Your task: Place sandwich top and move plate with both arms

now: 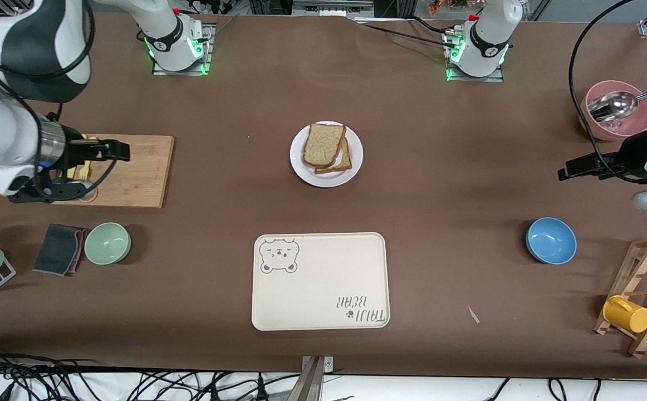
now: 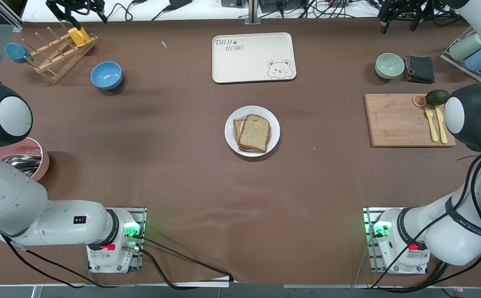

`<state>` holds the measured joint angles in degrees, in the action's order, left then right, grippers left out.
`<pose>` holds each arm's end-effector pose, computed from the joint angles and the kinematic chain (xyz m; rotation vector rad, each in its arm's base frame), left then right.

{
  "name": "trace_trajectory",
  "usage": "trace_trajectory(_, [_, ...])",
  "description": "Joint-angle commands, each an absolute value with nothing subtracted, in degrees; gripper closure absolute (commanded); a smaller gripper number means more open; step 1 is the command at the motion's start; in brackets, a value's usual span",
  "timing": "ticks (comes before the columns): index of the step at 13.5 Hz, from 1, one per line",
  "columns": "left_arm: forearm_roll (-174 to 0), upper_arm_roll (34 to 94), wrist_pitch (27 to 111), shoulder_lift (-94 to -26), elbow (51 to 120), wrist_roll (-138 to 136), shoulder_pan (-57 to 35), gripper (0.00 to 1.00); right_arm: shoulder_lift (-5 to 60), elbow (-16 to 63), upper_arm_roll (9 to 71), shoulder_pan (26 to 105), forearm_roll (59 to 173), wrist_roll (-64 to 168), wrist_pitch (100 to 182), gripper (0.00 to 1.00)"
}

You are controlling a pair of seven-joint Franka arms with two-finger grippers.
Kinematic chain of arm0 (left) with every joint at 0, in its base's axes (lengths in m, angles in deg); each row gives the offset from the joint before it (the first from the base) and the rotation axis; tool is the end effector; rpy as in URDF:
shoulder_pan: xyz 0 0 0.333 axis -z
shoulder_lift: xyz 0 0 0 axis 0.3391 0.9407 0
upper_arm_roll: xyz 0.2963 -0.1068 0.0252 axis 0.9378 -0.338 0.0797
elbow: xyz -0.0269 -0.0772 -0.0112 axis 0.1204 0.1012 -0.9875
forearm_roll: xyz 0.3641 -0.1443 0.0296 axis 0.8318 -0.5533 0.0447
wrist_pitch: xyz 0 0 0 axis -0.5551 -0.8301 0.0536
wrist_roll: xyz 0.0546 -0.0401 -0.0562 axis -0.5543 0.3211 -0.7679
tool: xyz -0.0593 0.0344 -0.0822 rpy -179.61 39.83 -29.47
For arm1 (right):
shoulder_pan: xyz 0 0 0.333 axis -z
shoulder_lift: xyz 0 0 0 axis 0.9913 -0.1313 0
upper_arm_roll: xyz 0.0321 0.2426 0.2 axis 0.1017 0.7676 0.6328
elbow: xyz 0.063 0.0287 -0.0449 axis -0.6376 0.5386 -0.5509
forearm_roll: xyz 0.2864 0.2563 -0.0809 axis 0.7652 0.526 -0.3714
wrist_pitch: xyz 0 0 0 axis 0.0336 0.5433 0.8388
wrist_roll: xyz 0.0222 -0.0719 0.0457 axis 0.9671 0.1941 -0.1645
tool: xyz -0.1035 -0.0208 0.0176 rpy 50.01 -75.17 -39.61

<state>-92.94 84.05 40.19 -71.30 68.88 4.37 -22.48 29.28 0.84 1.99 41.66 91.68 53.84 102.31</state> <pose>0.6192 0.0188 0.5386 2.8763 0.1514 -0.2161 0.6102 0.0770 0.5420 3.0954 0.1546 -0.4259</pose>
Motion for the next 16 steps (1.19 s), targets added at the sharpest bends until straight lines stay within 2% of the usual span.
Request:
trace_trajectory(1, [-100.4,84.1,40.3,-69.5,69.7,5.2,-24.2,0.00,32.9,2.0,1.2,40.8,89.7,54.6,99.4,0.00])
trace_trajectory(2, [-101.5,84.1,40.3,-69.3,69.9,5.2,-24.2,0.00,34.2,2.0,1.4,41.7,89.4,55.1,99.3,0.00])
trace_trajectory(3, [-102.7,84.1,40.3,-68.4,69.9,5.2,-24.1,0.00,36.0,1.9,4.1,44.7,88.9,55.7,99.3,0.00])
trace_trajectory(5, [-106.0,84.0,40.2,-67.0,70.4,5.2,-24.2,0.00,37.9,1.9,12.0,51.7,86.8,55.9,100.3,0.00])
trace_trajectory(8, [-110.0,84.0,40.2,-65.7,73.3,7.7,-23.4,0.00,41.6,2.7,20.7,59.8,83.8,55.8,104.2,0.00])
trace_trajectory(11, [-119.1,83.9,40.3,-65.1,78.9,17.6,-25.3,0.00,46.9,9.6,31.4,71.4,82.7,55.2,106.7,0.00])
trace_trajectory(14, [-123.1,83.9,40.6,-64.5,80.9,23.0,-25.4,0.00,53.2,17.8,39.3,78.7,80.2,55.3,112.2,0.00])
trace_trajectory(16, [-127.7,83.9,40.3,-61.4,81.0,30.0,-25.4,0.00,53.2,17.5,42.2,82.5,80.1,55.9,112.3,0.00])
